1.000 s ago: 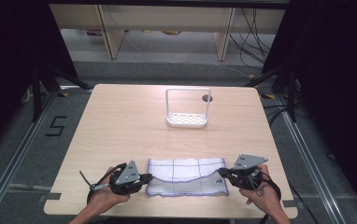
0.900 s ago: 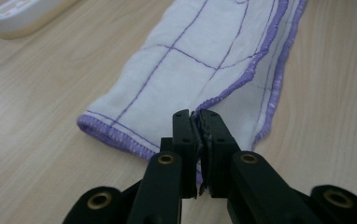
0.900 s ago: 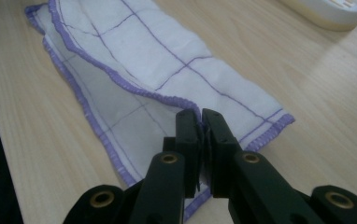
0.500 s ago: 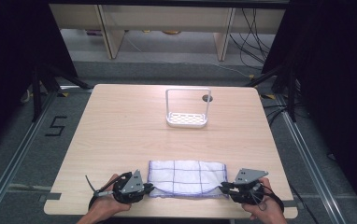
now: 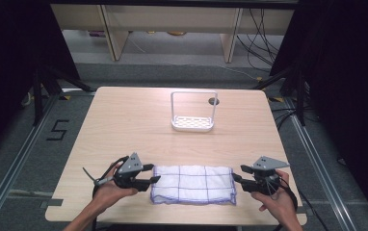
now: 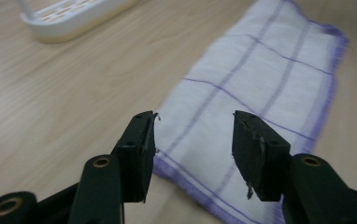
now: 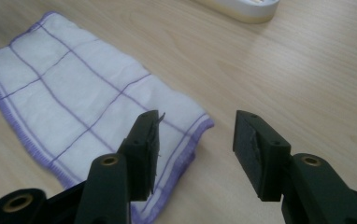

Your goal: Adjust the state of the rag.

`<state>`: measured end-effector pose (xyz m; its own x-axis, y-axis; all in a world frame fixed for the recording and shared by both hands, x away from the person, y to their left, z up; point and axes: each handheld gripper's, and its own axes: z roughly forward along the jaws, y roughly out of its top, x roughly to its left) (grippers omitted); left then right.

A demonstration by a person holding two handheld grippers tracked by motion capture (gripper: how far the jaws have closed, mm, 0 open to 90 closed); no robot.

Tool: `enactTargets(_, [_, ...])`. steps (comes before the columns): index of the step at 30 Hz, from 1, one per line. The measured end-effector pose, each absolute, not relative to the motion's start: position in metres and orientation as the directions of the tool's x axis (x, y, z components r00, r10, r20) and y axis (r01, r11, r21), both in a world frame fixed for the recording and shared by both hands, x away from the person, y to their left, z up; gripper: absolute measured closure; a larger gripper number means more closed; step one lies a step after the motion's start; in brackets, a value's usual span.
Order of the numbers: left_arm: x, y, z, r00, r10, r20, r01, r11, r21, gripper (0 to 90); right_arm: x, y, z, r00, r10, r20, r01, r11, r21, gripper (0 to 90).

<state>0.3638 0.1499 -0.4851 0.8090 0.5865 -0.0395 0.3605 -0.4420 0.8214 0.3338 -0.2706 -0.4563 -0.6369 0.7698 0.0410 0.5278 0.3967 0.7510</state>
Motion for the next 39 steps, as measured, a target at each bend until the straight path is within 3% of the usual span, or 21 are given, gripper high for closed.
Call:
enactTargets(8, [0.395,0.149,-0.503,0.75,0.653,-0.107,0.472,-0.413,0.779,46.1,0.37,-0.256,-0.465,-0.617,0.787,0.014,0.561,0.427,0.71,52.0])
enactTargets(11, [0.398,0.148,-0.506,0.764,0.639,-0.087,0.468,-0.457,0.756,46.1,0.376,-0.252,-0.469,-0.63,0.776,-0.01,0.545,0.451,0.707,53.1])
enactTargets(18, [0.397,0.141,-0.513,0.778,0.625,-0.068,0.464,-0.497,0.734,45.9,0.378,-0.247,-0.484,-0.622,0.783,0.025,0.609,0.463,0.644,53.9])
enactTargets(21, [0.397,0.139,-0.515,0.78,0.623,-0.061,0.461,-0.506,0.729,46.5,0.38,-0.246,-0.491,-0.639,0.769,-0.004,0.584,0.489,0.648,54.5])
enactTargets(31, [0.393,0.137,-0.514,0.802,0.596,-0.038,0.434,-0.538,0.723,59.2,0.378,-0.243,-0.496,-0.635,0.772,0.01,0.601,0.487,0.633,56.9])
enactTargets(39, [0.392,0.136,-0.514,0.829,0.556,-0.061,0.419,-0.545,0.726,76.5,0.379,-0.242,-0.499,-0.67,0.742,0.019,0.569,0.497,0.656,76.6])
